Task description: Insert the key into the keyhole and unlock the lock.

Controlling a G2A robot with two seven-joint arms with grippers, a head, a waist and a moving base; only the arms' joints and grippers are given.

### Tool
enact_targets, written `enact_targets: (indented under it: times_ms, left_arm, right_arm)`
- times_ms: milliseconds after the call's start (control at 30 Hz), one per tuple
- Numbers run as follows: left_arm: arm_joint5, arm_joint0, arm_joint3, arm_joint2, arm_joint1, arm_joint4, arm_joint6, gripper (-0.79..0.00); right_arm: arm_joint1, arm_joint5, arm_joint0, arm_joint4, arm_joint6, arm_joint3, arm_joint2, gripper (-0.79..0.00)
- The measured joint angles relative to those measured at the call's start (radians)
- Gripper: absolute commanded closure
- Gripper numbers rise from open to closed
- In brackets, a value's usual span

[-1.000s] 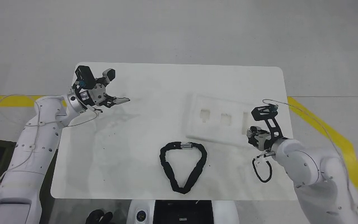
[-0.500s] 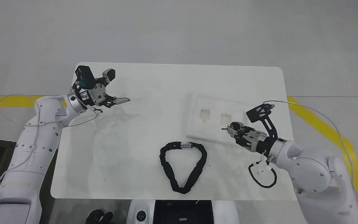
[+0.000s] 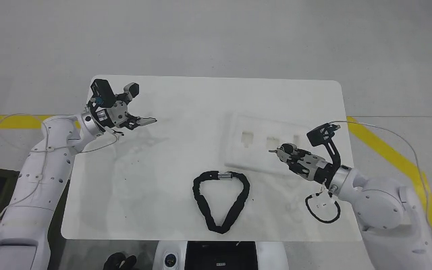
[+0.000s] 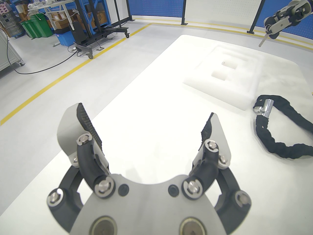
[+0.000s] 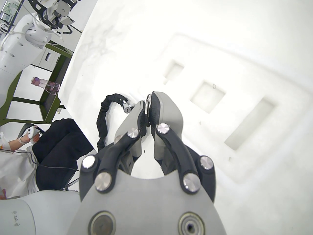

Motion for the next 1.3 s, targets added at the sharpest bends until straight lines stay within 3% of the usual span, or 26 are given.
enact_targets:
  times_ms: [133, 333, 467, 600, 967, 1300]
  left_arm:
    - [0.005, 0.002, -0.006, -0.001, 0.0, 0.004, -0.005, -0.785]
    - [-0.006, 0.073, -0.178, -0.006, 0.013, 0.031, -0.095, -0.785]
    - [-0.006, 0.121, -0.291, 0.042, 0.019, 0.029, -0.138, -0.785]
    - [-0.006, 0.126, -0.362, 0.121, 0.021, 0.061, -0.154, -0.785]
    - [-0.006, 0.056, -0.404, 0.374, 0.013, 0.17, -0.135, -0.785]
    - [-0.005, 0.017, -0.392, 0.5, 0.003, 0.22, -0.135, -0.785]
  right_arm:
    - [0.0, 0.0, 0.0, 0.0, 0.0, 0.0, 0.0, 0.0]
    - [0.0, 0.0, 0.0, 0.0, 0.0, 0.0, 0.0, 0.0]
    - [0.0, 0.0, 0.0, 0.0, 0.0, 0.0, 0.0, 0.0]
    - [0.0, 0.0, 0.0, 0.0, 0.0, 0.0, 0.0, 0.0]
    - [0.0, 0.0, 0.0, 0.0, 0.0, 0.0, 0.0, 0.0]
    - [0.0, 0.0, 0.0, 0.0, 0.0, 0.0, 0.0, 0.0]
